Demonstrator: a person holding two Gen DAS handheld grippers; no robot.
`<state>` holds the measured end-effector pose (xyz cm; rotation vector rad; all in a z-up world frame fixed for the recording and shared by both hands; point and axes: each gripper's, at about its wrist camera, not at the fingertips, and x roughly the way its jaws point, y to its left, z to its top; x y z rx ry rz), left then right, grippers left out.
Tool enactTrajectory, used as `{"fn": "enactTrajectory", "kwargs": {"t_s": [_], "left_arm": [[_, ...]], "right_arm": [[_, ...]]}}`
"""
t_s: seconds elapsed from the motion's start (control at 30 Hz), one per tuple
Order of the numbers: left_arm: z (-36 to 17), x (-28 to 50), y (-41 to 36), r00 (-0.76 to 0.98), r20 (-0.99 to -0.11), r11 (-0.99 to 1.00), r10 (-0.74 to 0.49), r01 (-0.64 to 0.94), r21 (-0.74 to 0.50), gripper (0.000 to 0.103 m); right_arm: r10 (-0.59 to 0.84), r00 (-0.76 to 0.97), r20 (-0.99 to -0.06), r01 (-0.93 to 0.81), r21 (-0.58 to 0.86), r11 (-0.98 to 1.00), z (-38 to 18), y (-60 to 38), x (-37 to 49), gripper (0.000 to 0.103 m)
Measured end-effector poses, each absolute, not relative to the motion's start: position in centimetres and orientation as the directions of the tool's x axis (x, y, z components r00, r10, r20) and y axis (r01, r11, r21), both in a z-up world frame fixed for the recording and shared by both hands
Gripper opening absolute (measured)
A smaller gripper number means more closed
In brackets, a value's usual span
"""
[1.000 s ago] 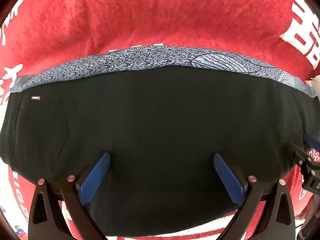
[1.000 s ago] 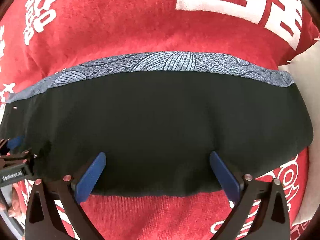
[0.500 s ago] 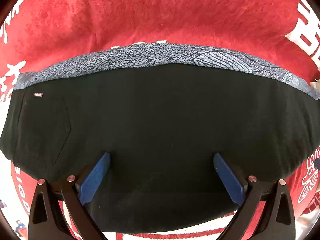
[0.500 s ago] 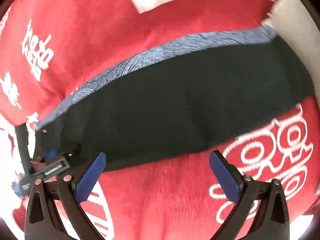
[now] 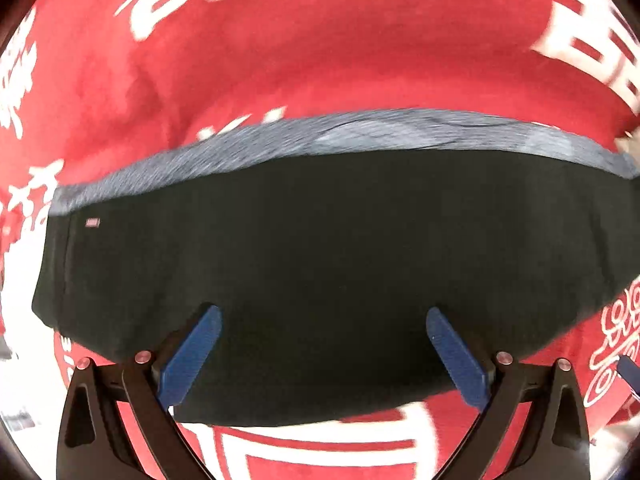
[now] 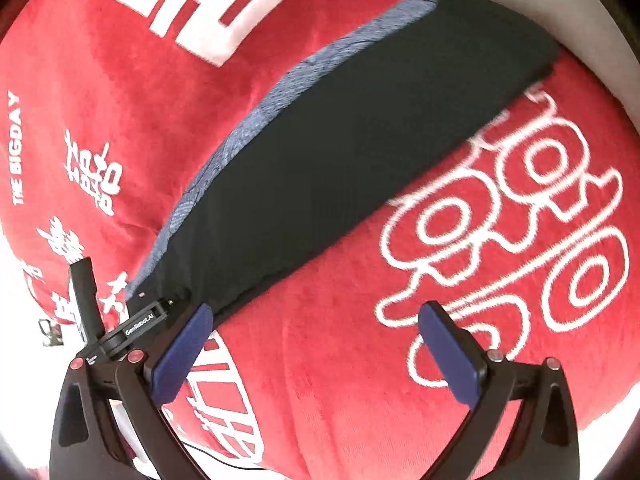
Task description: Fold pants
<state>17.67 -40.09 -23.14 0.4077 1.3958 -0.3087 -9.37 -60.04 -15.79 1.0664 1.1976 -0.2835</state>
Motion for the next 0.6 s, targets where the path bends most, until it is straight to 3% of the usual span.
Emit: {"fn": "enactTrajectory", "kwargs": {"t_s": [0.17,0.3,0.6], "left_arm": [[-22.2,16.3,-45.1,0.144,-0.989,0.852,-0.023,0.521,0.056,0.103],[-21.7,15.4,-48.4,0.14,-0.989,0.821,-0.055,0.57,0.035,0.103],[-21.6,14.3,-53.7,0.124,-0.986,0.807,-0.112,0.59,-0.018,0.103]], "right_arm": [[0.34,0.426,-0.838,0.706,0.543,0.454,-15.8,-61.6,-11.4,0.101],[0.345,0.447,-0.825,0.718,0.561,0.413,-16.1,-62.6,-12.4,0.084],[0.269,0.55,-0.791,0.726,0.612,0.314,-16.4,-65.9,-14.4,0.084]]}}
